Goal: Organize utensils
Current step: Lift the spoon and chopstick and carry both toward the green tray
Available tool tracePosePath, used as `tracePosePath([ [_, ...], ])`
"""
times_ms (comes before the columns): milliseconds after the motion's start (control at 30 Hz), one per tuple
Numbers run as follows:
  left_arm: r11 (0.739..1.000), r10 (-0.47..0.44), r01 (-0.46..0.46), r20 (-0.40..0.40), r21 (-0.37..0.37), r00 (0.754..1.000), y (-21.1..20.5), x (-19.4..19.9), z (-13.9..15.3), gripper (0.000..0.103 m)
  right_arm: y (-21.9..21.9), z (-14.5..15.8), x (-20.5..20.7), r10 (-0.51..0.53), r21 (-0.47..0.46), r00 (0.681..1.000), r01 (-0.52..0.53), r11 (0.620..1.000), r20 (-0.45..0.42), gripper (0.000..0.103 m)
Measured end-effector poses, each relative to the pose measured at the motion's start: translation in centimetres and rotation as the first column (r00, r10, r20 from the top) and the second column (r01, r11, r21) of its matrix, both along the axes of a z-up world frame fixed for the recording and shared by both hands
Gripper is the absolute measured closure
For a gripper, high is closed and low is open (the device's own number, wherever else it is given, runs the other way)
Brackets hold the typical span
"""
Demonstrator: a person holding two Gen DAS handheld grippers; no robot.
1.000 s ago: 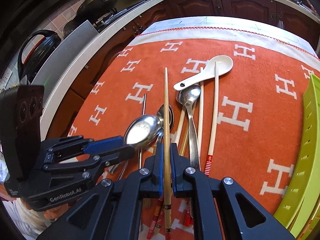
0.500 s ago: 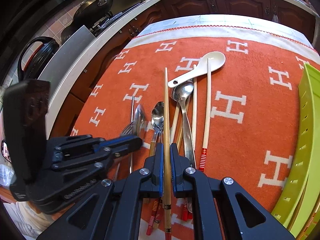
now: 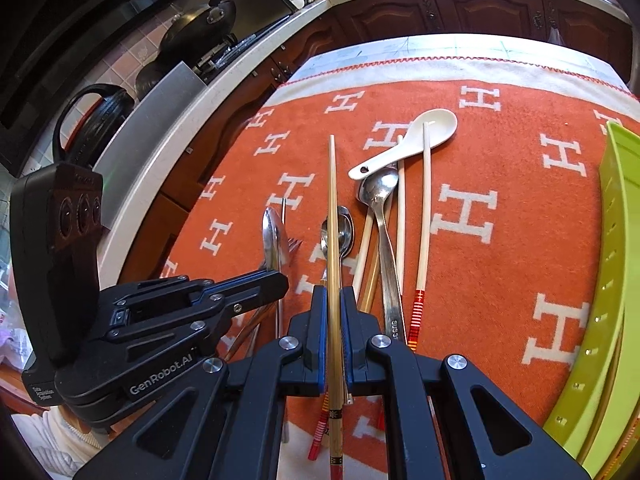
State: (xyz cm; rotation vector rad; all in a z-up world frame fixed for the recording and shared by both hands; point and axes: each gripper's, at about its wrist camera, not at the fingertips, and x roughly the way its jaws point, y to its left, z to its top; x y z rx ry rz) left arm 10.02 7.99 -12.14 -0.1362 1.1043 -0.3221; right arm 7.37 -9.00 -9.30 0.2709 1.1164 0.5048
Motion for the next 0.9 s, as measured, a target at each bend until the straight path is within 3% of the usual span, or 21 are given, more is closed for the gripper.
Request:
tracePosePath([
  [467,0.997,-0.075,0.077,0.098,-0.015,0.992,-3.7,-3.6,6.0,0.103,-4.7,4.3,-3.7,-0.090,0.070,0.993,0.085,0.994,0.072,0.097],
  [900,0.979,-0.196,0.201,0.160,-0.019,0.968,-10.7,-5.3,10.3,0.103,-11.5,7.6,-8.2,-0.199,0.147,0.973,0.182,0.972,0.117,0.097],
])
